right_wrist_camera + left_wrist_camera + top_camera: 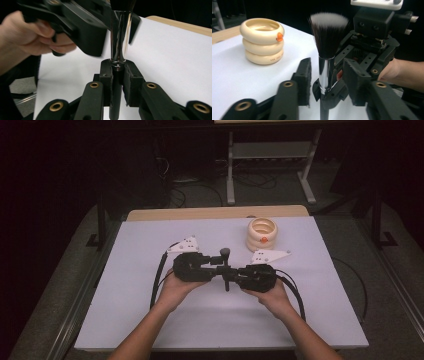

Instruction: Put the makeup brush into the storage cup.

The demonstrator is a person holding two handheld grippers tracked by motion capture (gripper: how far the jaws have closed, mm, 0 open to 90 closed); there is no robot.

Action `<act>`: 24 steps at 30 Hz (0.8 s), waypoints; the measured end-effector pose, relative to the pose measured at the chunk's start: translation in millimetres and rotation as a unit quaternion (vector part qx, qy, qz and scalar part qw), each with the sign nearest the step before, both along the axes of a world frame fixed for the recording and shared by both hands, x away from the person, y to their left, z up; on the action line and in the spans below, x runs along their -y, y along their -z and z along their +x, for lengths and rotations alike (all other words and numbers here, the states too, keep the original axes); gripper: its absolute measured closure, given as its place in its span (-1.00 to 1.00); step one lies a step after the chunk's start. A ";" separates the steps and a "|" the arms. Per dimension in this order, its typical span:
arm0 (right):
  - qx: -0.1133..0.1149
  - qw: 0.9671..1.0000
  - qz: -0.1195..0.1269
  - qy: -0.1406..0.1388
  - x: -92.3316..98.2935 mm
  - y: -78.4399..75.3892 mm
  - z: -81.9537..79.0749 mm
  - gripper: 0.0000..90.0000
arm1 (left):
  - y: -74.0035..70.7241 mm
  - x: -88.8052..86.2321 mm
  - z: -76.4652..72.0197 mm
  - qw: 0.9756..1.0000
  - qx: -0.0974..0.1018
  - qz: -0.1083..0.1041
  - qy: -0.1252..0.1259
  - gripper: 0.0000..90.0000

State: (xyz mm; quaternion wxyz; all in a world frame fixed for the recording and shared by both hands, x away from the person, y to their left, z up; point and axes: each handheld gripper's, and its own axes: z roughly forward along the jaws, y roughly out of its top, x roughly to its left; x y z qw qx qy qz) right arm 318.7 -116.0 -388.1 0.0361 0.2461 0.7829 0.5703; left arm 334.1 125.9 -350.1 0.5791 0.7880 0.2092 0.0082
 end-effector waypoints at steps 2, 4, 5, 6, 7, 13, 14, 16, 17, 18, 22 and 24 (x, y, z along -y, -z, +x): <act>0.004 1.000 -0.004 0.006 1.6 0.4 0.9 0.74 | -2.3 -4.1 -0.3 1.000 0.003 0.001 -0.001 0.17; 0.003 1.000 -0.002 0.012 4.5 1.4 1.7 0.74 | -4.1 -7.8 -1.6 1.000 0.006 -0.004 -0.004 0.09; 0.003 1.000 -0.005 0.017 6.0 1.9 2.1 0.74 | -4.7 -9.5 -1.9 1.000 0.011 -0.003 -0.007 0.06; 0.006 1.000 -0.006 0.018 7.0 2.2 2.9 0.74 | -5.4 -12.6 -2.4 1.000 0.011 -0.006 -0.008 0.03; 0.004 1.000 -0.005 0.021 8.6 2.2 3.2 0.74 | -5.8 -15.2 -3.4 1.000 0.011 -0.004 -0.011 0.00; 0.012 0.999 -0.007 0.032 14.8 -0.7 4.3 0.74 | -7.0 -30.1 -7.3 0.999 0.022 -0.008 -0.026 -0.17; 0.014 0.999 -0.008 0.033 15.6 -1.2 4.5 0.74 | -7.0 -32.7 -8.3 0.999 0.025 -0.010 -0.028 -0.20; 0.012 0.999 -0.008 0.035 16.8 -2.0 4.2 0.74 | -6.8 -38.0 -10.4 0.999 0.030 -0.011 -0.032 -0.26; 0.013 0.999 -0.008 0.037 17.3 -2.3 4.1 0.74 | -6.4 -40.7 -11.7 0.999 0.032 -0.014 -0.036 -0.29; 0.016 0.999 -0.007 0.039 17.9 -2.4 4.7 0.74 | -5.9 -44.3 -13.5 0.998 0.036 -0.016 -0.042 -0.33; 0.017 0.999 -0.011 0.045 19.8 -3.7 5.3 0.74 | -2.3 -57.3 -18.8 0.997 0.045 -0.012 -0.057 -0.48; 0.016 0.999 -0.012 0.049 21.2 -4.1 5.4 0.74 | 0.8 -65.6 -22.2 0.997 0.051 -0.010 -0.064 -0.52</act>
